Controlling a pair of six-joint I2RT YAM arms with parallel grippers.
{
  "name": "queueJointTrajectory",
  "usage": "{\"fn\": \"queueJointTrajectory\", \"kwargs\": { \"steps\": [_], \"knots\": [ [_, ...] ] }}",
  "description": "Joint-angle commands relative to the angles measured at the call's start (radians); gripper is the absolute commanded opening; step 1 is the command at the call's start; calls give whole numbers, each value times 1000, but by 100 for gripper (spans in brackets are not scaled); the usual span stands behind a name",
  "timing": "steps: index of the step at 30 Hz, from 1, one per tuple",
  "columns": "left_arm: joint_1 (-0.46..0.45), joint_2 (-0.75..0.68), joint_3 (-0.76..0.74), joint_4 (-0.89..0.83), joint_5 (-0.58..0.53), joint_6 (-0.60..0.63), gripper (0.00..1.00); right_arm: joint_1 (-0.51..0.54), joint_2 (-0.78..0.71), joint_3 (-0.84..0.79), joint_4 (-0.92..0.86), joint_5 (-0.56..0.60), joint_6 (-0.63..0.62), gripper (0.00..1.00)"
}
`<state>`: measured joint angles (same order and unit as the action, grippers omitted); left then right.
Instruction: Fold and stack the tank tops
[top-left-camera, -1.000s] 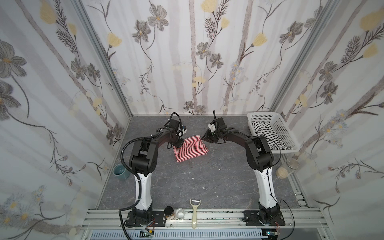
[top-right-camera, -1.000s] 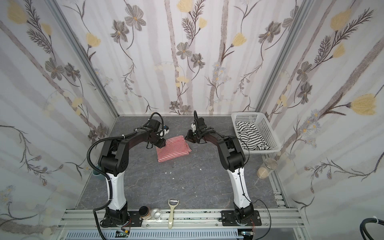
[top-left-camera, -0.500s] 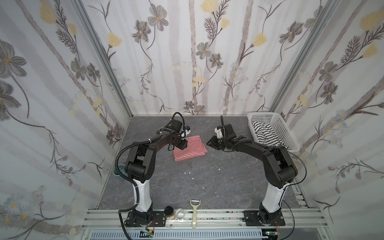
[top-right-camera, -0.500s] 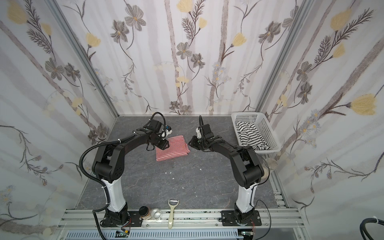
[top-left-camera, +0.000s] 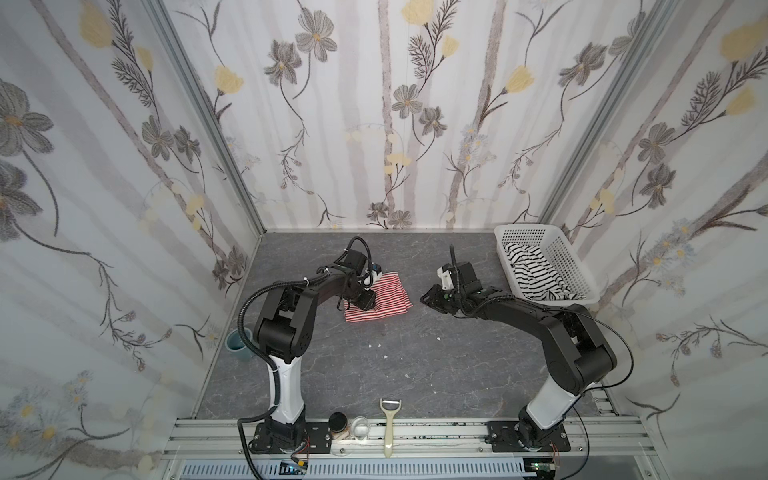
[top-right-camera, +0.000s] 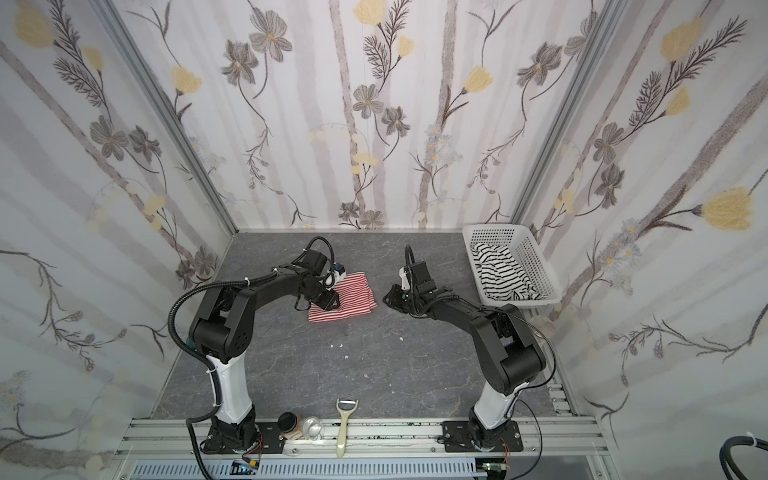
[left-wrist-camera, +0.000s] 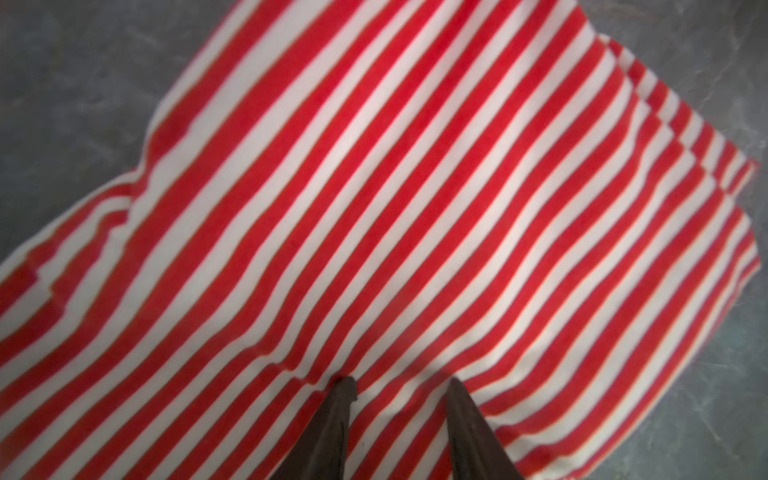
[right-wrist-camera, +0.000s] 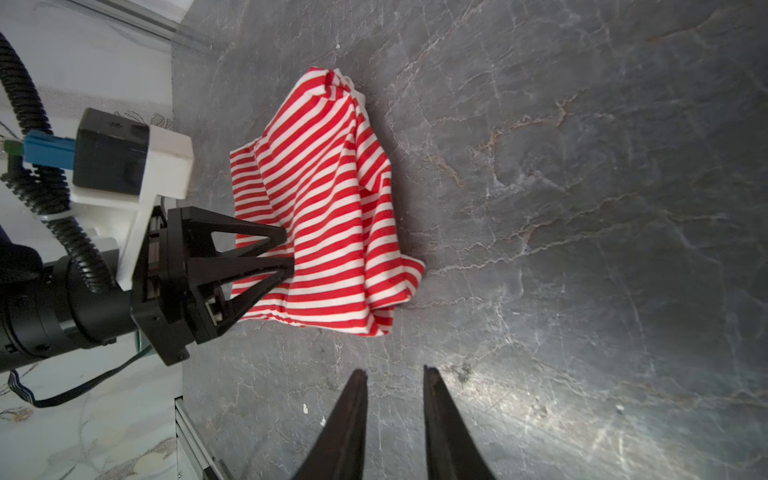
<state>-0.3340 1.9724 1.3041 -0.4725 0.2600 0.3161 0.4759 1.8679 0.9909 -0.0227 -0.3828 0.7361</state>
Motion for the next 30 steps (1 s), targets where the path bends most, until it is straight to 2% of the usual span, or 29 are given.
{"fn": "queueJointTrajectory", "kwargs": {
  "steps": [1, 7, 10, 14, 17, 21, 25, 30],
  "knots": [
    [43, -31, -52, -23, -109, 86, 41, 2, -9, -3, 48, 16, 6, 26],
    [159, -67, -127, -30, -264, 269, 41, 10, 0, 30, 53, 3, 23, 26],
    [222, -64, -126, -31, -345, 317, 41, 22, 9, 55, 58, 1, 32, 27],
    [299, -46, -66, -30, -432, 278, 42, 42, 29, 85, 52, 1, 34, 27],
    [324, -56, -27, -29, -453, 234, 42, 48, 37, 88, 56, 1, 36, 27],
    [309, -131, 12, -30, -392, 157, 43, 53, 35, 72, 60, 5, 34, 27],
    [218, -217, -1, -32, -259, 137, 44, 53, 23, 44, 73, 12, 39, 27],
    [115, -184, -32, -31, -162, 110, 44, 52, 8, 20, 82, 18, 48, 27]
  ]
}}
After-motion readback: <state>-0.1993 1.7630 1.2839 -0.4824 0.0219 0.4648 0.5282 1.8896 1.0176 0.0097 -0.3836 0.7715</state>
